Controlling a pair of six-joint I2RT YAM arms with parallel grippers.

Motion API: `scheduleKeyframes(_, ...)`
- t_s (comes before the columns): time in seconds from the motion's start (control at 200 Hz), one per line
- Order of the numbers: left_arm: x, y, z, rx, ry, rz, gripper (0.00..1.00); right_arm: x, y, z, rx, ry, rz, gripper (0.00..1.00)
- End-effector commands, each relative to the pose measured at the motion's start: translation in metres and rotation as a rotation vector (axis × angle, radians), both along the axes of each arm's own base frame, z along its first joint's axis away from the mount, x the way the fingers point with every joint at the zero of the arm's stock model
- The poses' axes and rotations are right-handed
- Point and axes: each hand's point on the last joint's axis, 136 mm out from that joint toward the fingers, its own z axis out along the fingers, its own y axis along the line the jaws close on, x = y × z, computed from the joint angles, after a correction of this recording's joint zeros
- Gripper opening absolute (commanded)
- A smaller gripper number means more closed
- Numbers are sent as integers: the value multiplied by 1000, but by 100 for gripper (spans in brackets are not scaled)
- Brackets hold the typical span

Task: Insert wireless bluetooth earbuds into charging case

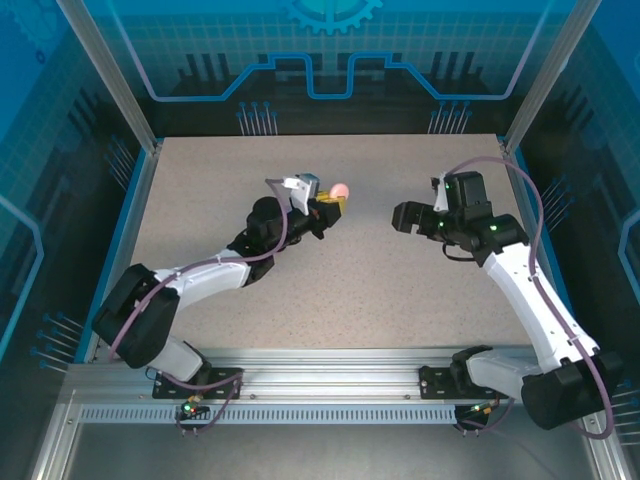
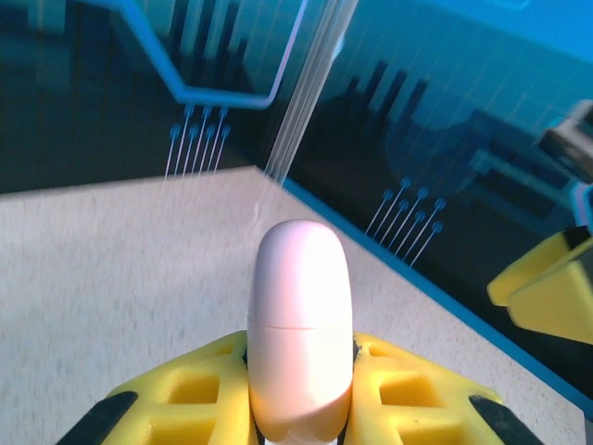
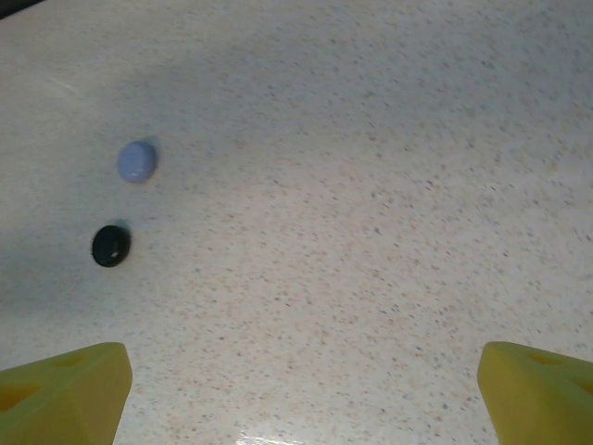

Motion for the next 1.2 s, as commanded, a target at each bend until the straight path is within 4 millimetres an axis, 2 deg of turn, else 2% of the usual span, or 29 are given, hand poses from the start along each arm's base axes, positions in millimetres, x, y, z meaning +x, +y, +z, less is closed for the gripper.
scheduleKeyframes(0.0, 9, -6, -26, -28, 169, 24, 0, -1, -9, -9, 2, -5, -13, 97)
scheduleKeyframes(0.13, 18, -12, -56, -33, 300, 41, 0, -5, -16, -21, -3, 25, -28, 97)
scheduleKeyframes(0.345, 33, -26, -104, -15, 508, 66, 0, -8, -23, -28, -3, 37, -44, 97)
scheduleKeyframes(0.515, 44, -33, -131, -32, 625, 102, 0, -13, -24, -30, 3, 45, -48, 97)
scheduleKeyframes(0.88, 59, -50, -183, -13, 831, 137, 0, -19, -29, -28, 3, 48, -67, 97)
scheduleKeyframes(1.066, 62, -54, -201, -7, 923, 162, 0, -19, -29, -29, 12, 51, -75, 97)
scheduleKeyframes(1.196, 64, -56, -208, 40, 964, 170, 7, -18, -29, -27, 18, 48, -78, 97)
